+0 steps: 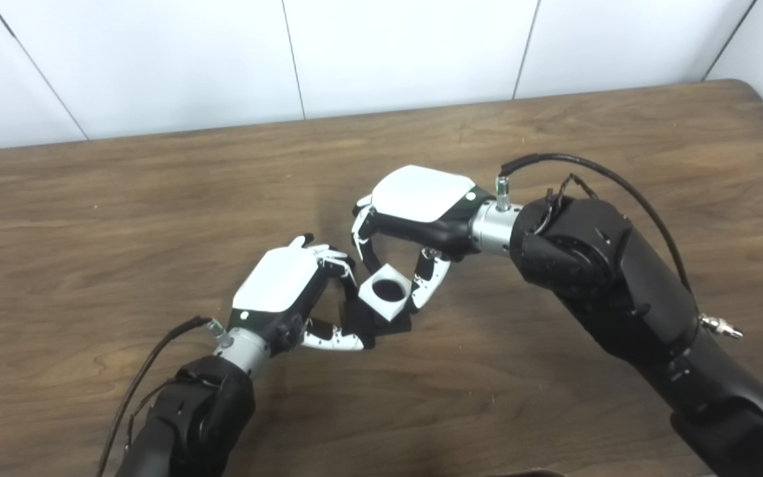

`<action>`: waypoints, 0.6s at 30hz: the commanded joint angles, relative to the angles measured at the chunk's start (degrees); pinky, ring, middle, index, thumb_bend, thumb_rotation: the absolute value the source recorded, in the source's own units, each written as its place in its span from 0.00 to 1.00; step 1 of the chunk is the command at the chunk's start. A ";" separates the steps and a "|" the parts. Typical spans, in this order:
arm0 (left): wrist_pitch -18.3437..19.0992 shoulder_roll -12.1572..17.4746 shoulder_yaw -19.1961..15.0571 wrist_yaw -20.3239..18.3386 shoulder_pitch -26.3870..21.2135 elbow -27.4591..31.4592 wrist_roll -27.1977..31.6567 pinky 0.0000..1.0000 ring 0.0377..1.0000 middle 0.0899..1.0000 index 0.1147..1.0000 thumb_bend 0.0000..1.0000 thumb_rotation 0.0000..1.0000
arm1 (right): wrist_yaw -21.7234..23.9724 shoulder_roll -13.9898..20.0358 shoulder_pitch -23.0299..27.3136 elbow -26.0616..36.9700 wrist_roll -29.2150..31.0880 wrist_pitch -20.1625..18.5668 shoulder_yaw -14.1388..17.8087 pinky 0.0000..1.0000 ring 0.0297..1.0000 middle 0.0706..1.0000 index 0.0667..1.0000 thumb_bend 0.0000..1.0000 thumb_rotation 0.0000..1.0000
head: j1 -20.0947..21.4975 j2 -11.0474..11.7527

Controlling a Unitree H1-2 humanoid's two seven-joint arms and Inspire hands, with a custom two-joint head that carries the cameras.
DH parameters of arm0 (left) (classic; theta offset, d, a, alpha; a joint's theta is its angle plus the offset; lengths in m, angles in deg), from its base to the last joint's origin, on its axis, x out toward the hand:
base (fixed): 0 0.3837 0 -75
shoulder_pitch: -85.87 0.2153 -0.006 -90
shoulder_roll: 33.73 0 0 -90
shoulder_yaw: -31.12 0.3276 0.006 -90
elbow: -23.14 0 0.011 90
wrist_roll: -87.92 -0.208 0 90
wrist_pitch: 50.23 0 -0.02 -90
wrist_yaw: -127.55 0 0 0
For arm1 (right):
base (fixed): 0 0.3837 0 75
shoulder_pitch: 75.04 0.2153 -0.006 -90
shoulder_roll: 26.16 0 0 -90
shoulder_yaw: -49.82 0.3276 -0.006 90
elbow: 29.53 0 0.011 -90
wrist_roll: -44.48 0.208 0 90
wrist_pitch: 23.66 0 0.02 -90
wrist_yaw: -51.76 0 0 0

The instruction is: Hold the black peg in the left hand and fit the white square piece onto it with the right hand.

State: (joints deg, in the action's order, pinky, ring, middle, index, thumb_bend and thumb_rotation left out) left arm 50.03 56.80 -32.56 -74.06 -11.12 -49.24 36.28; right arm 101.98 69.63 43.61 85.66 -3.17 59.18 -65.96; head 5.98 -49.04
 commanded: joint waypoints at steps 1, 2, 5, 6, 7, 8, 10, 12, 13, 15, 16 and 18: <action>-0.03 0.15 1.49 -3.09 0.79 -1.06 0.02 1.00 0.87 0.76 0.42 0.52 0.06 | -1.97 0.22 1.34 0.32 -0.17 0.99 1.21 0.81 0.88 0.74 0.45 0.53 0.15 | 0.07 0.00; -0.09 0.15 1.49 -3.02 0.78 -1.10 0.03 1.00 0.87 0.76 0.42 0.52 0.06 | -2.02 0.23 1.31 0.30 -0.16 1.08 1.25 0.81 0.88 0.74 0.51 0.79 0.20 | 0.07 0.00; 0.05 0.13 1.48 -3.13 0.72 -1.18 0.00 1.00 0.88 0.76 0.42 0.52 0.06 | -1.09 0.20 1.42 0.54 -0.25 0.51 1.31 0.82 0.89 0.75 0.57 0.98 0.26 | 0.08 -0.01; -0.02 0.11 1.43 -3.00 0.74 -1.23 0.12 1.00 0.88 0.77 0.42 0.52 0.06 | -0.65 0.22 1.50 0.65 -0.21 0.22 1.36 0.82 0.89 0.76 0.57 0.99 0.26 | 0.12 -0.02; -0.09 0.10 1.39 -2.89 0.75 -1.26 0.21 1.00 0.88 0.76 0.42 0.52 0.06 | -0.39 0.24 1.55 0.72 -0.18 0.05 1.41 0.82 0.90 0.76 0.59 1.00 0.27 | 0.12 -0.02; -0.04 0.13 1.42 -2.98 0.73 -1.20 0.12 1.00 0.87 0.76 0.42 0.52 0.06 | 0.11 0.27 1.66 0.85 -0.05 -0.30 1.48 0.81 0.90 0.77 0.59 1.00 0.27 | 0.12 -0.02; -0.08 0.24 1.48 -3.12 0.69 -1.17 0.07 1.00 0.88 0.76 0.42 0.52 0.06 | 1.52 0.32 1.97 1.36 0.04 -1.47 1.69 0.82 0.91 0.79 0.62 1.00 0.26 | 0.12 -0.02; -0.15 0.27 1.47 -3.07 0.70 -1.21 0.17 1.00 0.88 0.76 0.42 0.52 0.06 | 2.11 0.42 2.12 1.57 0.07 -1.84 1.82 0.81 0.91 0.80 0.63 1.00 0.24 | 0.12 -0.02; -0.15 0.28 1.49 -3.10 0.69 -1.22 0.12 1.00 0.88 0.76 0.42 0.52 0.05 | 2.18 0.49 2.15 1.58 0.02 -1.82 1.85 0.81 0.91 0.80 0.64 1.00 0.23 | 0.12 -0.02; -0.02 0.27 1.49 -3.24 0.68 -1.15 0.11 1.00 0.88 0.76 0.42 0.52 0.05 | 2.09 0.63 2.11 1.52 -0.07 -1.60 2.03 0.80 0.90 0.80 0.63 1.00 0.22 | 0.12 -0.02; -0.03 0.26 1.45 -3.24 0.64 -1.21 0.25 1.00 0.88 0.76 0.42 0.52 0.05 | 2.18 0.67 2.14 1.52 -0.15 -1.69 2.15 0.79 0.90 0.80 0.63 1.00 0.21 | 0.51 -0.01; -0.08 0.26 1.37 -3.17 0.61 -1.32 0.47 1.00 0.88 0.76 0.42 0.52 0.05 | 2.77 0.83 2.31 1.77 -0.33 -2.08 2.38 0.79 0.90 0.80 0.63 1.00 0.21 | 0.51 -0.01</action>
State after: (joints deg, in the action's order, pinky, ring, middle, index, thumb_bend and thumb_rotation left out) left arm 50.02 56.82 -32.52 -74.02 -11.15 -49.25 36.34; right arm 104.83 69.80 43.54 85.69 -3.37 57.39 -64.57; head 6.42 -49.04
